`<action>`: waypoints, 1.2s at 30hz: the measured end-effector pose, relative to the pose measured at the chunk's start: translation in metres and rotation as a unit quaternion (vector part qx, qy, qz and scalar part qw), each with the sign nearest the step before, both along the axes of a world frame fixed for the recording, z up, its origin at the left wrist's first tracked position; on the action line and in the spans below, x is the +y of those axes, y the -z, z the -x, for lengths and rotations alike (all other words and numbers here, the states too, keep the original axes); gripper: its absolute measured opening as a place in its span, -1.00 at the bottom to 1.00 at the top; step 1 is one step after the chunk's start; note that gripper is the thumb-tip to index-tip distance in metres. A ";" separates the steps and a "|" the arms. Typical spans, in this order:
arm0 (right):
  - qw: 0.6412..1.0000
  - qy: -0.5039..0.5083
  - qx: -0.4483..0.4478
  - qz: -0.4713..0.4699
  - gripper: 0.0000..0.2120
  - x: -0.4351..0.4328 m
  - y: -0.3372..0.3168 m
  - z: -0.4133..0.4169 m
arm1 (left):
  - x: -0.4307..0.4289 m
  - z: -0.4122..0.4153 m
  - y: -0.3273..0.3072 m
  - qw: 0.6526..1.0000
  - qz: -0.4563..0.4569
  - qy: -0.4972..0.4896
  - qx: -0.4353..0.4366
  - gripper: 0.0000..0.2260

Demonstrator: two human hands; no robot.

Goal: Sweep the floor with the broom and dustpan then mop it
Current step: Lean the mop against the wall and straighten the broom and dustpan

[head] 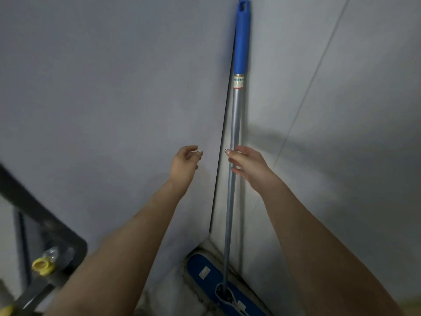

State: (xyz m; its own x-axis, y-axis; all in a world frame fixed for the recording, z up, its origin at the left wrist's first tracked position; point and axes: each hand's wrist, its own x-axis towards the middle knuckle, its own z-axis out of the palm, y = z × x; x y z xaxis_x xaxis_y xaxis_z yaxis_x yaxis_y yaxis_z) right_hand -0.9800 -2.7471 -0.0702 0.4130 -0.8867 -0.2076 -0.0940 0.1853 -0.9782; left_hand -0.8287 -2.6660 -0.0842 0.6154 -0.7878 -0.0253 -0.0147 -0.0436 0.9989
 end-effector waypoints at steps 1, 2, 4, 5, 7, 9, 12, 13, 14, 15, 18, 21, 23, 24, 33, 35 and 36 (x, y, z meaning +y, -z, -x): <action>1.000 -0.004 -0.007 0.006 -0.41 0.006 -0.005 0.001 | 0.013 0.000 -0.004 1.000 0.014 -0.015 0.006 -0.82; 1.000 -0.006 -0.016 0.009 -0.44 0.012 -0.009 0.002 | 0.026 0.001 -0.007 0.999 0.024 -0.027 0.011 -0.84; 0.999 -0.019 -0.026 0.020 -0.47 0.025 -0.020 0.005 | 0.051 0.004 -0.013 0.998 0.039 -0.052 0.018 -0.86; 0.999 -0.030 -0.027 0.031 -0.46 0.033 -0.025 0.007 | 0.064 0.007 -0.017 0.996 0.046 -0.067 0.020 -0.86; 0.996 -0.055 -0.021 0.061 -0.45 0.051 -0.035 0.014 | 0.090 0.015 -0.024 0.993 0.063 -0.095 0.026 -0.86; 0.993 -0.080 -0.021 0.082 -0.47 0.072 -0.045 0.021 | 0.114 0.026 -0.031 0.990 0.074 -0.119 0.028 -0.86; 0.989 -0.118 -0.028 0.081 -0.47 0.108 -0.054 0.032 | 0.155 0.050 -0.037 0.984 0.085 -0.154 0.026 -0.87; 0.988 -0.129 -0.030 0.079 -0.47 0.121 -0.056 0.037 | 0.170 0.059 -0.039 0.982 0.089 -0.167 0.024 -0.87; 0.987 -0.138 -0.033 0.078 -0.47 0.131 -0.057 0.039 | 0.181 0.066 -0.040 0.980 0.094 -0.176 0.021 -0.87; 0.985 -0.149 -0.036 0.078 -0.47 0.142 -0.058 0.043 | 0.194 0.074 -0.041 0.977 0.097 -0.187 0.018 -0.88; 0.979 -0.188 -0.033 0.074 -0.49 0.178 -0.055 0.050 | 0.234 0.092 -0.042 0.969 0.099 -0.226 0.012 -0.88; 0.972 -0.223 -0.025 0.065 -0.51 0.210 -0.054 0.045 | 0.277 0.098 -0.044 0.960 0.102 -0.259 0.003 -0.88; 0.968 -0.243 -0.024 0.056 -0.51 0.229 -0.055 0.037 | 0.304 0.096 -0.047 0.956 0.099 -0.277 -0.004 -0.88; 0.966 -0.252 -0.026 0.053 -0.51 0.239 -0.055 0.032 | 0.316 0.094 -0.048 0.953 0.096 -0.286 -0.005 -0.88; 0.949 -0.313 0.001 0.047 -0.52 0.326 -0.024 -0.030 | 0.417 0.055 -0.026 0.935 0.087 -0.344 0.016 -0.90; 0.948 -0.315 0.012 0.042 -0.51 0.342 -0.012 -0.044 | 0.434 0.043 -0.017 0.934 0.082 -0.346 0.028 -0.90; 0.949 -0.312 0.019 0.038 -0.51 0.351 -0.004 -0.055 | 0.444 0.032 -0.011 0.936 0.076 -0.343 0.033 -0.91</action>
State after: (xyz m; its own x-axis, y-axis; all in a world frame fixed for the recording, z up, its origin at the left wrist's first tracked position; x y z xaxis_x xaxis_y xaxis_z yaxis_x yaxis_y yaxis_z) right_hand -0.9249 -2.3958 -0.0658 0.8558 -0.4856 -0.1783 -0.1973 0.0122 -0.9803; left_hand -0.8604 -2.2222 -0.0730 0.9788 -0.2046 -0.0008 0.0264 0.1223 0.9921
